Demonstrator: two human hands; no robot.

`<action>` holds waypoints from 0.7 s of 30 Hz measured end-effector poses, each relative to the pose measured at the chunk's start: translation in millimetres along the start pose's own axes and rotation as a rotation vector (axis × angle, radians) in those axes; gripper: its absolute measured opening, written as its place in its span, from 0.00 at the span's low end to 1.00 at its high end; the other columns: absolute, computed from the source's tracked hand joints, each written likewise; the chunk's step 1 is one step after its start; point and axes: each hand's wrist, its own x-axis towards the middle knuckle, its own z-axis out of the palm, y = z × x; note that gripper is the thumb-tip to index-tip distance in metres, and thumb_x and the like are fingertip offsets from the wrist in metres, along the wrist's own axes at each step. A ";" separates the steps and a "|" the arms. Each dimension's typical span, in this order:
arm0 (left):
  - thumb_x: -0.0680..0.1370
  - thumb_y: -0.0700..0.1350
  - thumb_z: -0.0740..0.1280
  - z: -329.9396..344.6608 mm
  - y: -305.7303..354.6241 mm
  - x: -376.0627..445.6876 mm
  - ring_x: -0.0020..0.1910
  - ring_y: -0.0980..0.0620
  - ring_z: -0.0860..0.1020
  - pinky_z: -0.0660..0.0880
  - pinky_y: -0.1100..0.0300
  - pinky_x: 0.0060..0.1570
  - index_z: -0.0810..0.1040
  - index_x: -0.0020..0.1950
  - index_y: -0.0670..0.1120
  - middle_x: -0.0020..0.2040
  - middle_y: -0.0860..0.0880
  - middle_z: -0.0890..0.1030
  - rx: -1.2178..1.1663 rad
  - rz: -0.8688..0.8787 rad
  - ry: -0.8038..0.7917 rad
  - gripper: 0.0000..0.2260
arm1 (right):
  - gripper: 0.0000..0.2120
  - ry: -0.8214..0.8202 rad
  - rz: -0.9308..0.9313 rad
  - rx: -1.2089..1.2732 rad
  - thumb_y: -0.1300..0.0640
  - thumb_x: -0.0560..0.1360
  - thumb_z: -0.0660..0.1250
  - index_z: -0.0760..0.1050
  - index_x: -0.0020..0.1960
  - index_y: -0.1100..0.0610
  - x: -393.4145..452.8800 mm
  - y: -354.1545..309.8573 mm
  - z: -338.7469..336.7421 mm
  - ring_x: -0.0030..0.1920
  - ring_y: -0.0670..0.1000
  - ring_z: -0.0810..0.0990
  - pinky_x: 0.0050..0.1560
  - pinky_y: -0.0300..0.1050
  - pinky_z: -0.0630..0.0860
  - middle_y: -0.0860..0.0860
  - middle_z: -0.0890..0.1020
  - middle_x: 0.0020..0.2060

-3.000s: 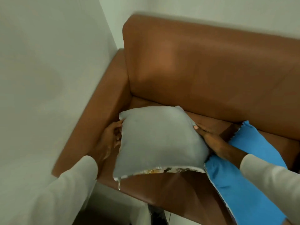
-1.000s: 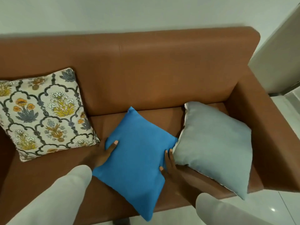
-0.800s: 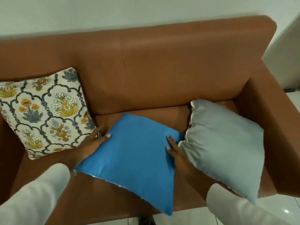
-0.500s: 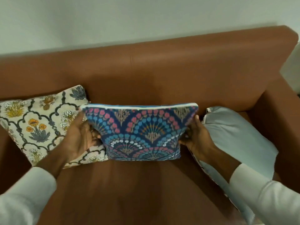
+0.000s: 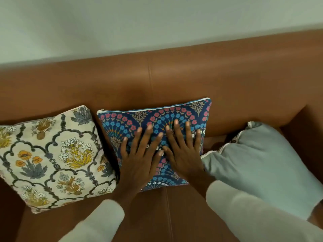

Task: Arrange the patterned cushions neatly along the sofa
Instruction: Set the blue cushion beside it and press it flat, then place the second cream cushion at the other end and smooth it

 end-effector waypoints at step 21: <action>0.74 0.39 0.66 -17.9 211.4 -10.9 0.74 0.43 0.79 0.83 0.41 0.64 0.69 0.81 0.55 0.77 0.45 0.79 -0.313 0.282 -0.356 0.34 | 0.28 -0.119 0.848 0.156 0.49 0.87 0.52 0.67 0.82 0.60 -116.8 244.7 -116.8 0.78 0.69 0.69 0.81 0.66 0.63 0.65 0.72 0.79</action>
